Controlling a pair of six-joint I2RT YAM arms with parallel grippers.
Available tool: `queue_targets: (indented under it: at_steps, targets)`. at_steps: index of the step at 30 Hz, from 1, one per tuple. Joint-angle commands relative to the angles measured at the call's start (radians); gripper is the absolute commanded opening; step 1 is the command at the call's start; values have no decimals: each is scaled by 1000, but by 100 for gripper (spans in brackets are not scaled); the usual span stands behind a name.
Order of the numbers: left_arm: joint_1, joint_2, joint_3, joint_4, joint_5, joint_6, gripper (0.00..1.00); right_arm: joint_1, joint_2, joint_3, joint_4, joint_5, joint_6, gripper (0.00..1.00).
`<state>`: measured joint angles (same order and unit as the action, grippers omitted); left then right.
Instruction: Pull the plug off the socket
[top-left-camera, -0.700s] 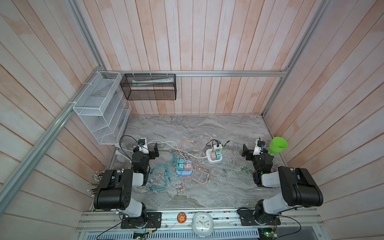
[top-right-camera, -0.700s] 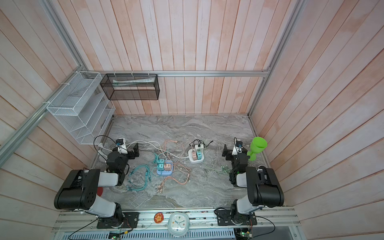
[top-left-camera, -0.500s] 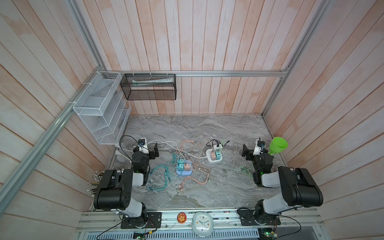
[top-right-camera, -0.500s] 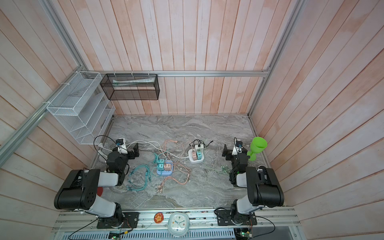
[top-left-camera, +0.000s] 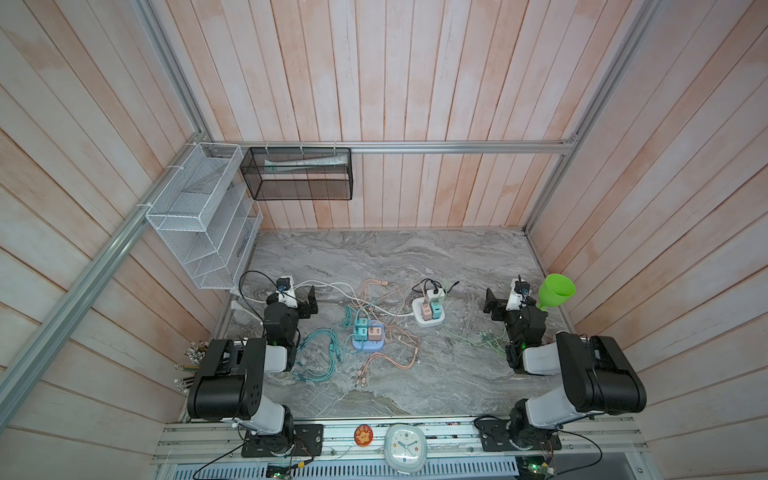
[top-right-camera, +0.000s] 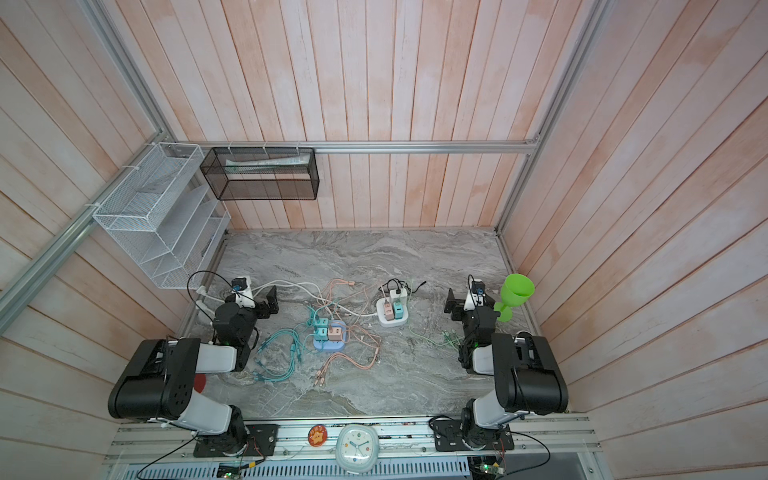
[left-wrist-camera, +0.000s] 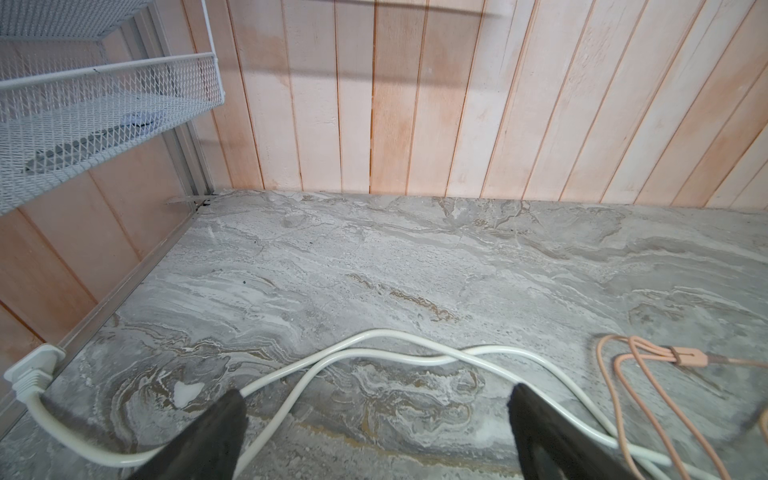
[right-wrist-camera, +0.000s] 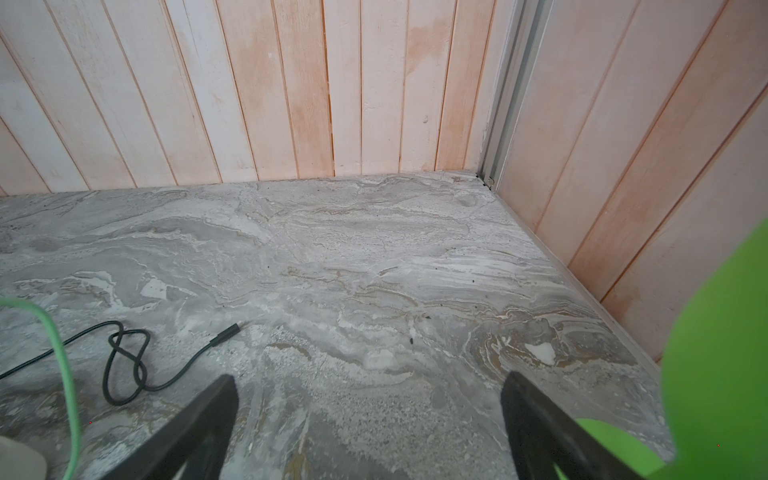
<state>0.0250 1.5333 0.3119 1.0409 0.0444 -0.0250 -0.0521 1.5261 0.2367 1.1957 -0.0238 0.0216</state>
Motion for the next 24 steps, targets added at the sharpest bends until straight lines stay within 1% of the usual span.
queue_targets:
  at_steps: [1, 15, 19, 20, 21, 22, 24]
  targets:
    - [0, -1, -5, 21, -12, 13, 100, 6, -6, 15, -10, 10, -8, 98]
    - [1, -1, -5, 22, -11, 13, 100, 6, -6, 16, -9, 10, -9, 98]
    - [24, -5, -12, 35, 28, -9, 100, -7, -5, 18, -11, -12, -3, 98]
    - [30, -20, 7, 8, 0, -27, 100, -20, -5, 16, -8, -38, 8, 98]
    - [33, -57, 45, -102, -30, -43, 100, -22, -8, 13, -5, -46, 6, 98]
    - [35, -91, 94, -221, -37, -46, 100, -23, -12, 7, 7, -51, 5, 98]
    - [38, -163, 203, -480, 4, -46, 100, -23, -36, 6, 37, -39, 25, 98]
